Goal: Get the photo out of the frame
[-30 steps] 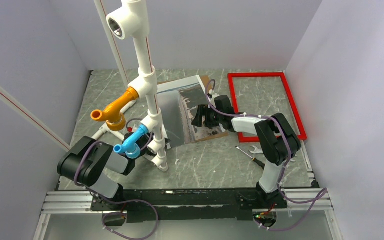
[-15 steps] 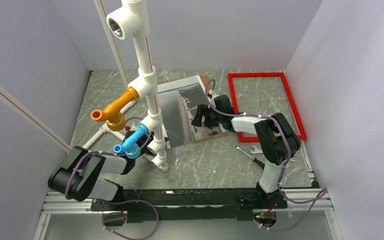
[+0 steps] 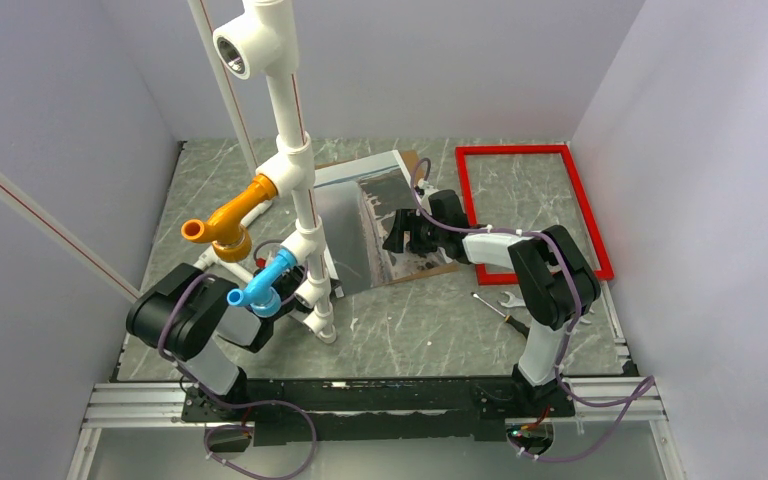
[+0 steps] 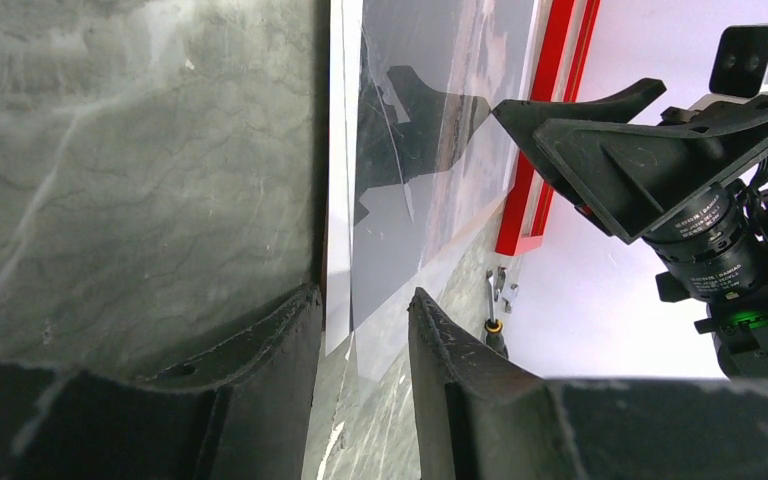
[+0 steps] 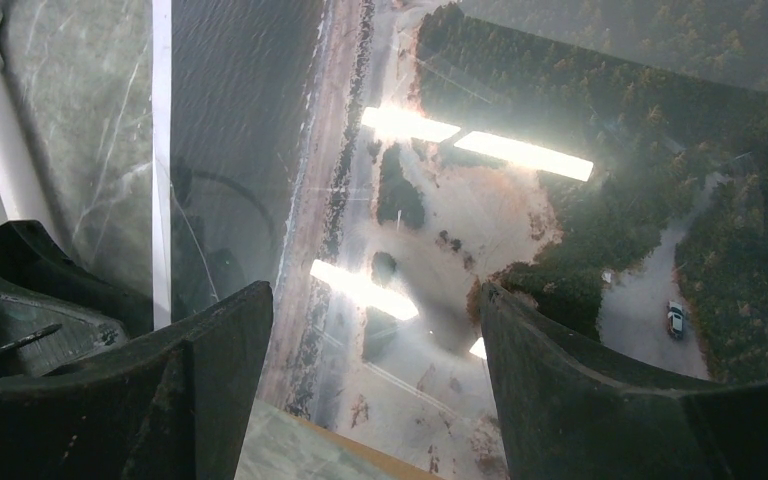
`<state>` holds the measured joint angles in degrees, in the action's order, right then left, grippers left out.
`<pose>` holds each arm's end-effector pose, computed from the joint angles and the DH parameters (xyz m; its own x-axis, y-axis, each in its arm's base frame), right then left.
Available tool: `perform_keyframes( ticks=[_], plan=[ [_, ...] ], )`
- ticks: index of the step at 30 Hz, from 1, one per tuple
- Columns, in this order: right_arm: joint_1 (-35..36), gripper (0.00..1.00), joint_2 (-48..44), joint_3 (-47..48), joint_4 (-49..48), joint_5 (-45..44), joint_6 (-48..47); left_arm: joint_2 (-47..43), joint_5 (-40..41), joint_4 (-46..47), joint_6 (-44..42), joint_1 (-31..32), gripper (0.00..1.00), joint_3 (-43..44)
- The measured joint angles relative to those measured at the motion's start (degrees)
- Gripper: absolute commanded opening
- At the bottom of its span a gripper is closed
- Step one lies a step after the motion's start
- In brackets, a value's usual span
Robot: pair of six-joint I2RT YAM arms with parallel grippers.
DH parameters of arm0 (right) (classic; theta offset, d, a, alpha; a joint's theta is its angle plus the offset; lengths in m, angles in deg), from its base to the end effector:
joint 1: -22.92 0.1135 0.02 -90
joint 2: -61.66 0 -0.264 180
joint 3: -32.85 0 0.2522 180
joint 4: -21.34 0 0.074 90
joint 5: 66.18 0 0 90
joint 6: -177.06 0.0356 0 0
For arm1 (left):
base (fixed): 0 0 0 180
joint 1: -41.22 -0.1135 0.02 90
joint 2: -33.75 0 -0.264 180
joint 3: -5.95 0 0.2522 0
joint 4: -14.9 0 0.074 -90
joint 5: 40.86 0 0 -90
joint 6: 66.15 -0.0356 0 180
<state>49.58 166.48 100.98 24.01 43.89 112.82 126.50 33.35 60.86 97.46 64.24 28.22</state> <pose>0.3277 0.1782 0.1499 -0.7967 0.0568 -0.6018 -0.3468 0.7724 0.5320 0.1945 -0.0932 0.0946 -0.6874 -0.7110 -0.1484 -0.1960 0.3783 -0.9047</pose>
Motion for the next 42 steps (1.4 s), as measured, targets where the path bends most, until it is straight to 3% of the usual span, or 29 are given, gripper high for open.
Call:
perform_keyframes(
  ticks=[16, 30, 42],
  plan=[
    [0.02, 0.77, 0.46, 0.44, 0.0, 0.24, 0.24, -4.83, 0.0, -5.35, -2.05, 0.42, 0.34, -0.52],
    [0.07, 0.77, 1.29, 1.27, -0.59, 0.13, 0.22, -0.52, -0.79, 1.42, -0.96, 0.42, 0.17, -0.87],
    [0.2, 0.78, 1.38, 1.36, -0.66, 0.13, 0.2, -3.04, -0.44, 0.63, -0.94, 0.5, 0.27, -1.88]
  ],
)
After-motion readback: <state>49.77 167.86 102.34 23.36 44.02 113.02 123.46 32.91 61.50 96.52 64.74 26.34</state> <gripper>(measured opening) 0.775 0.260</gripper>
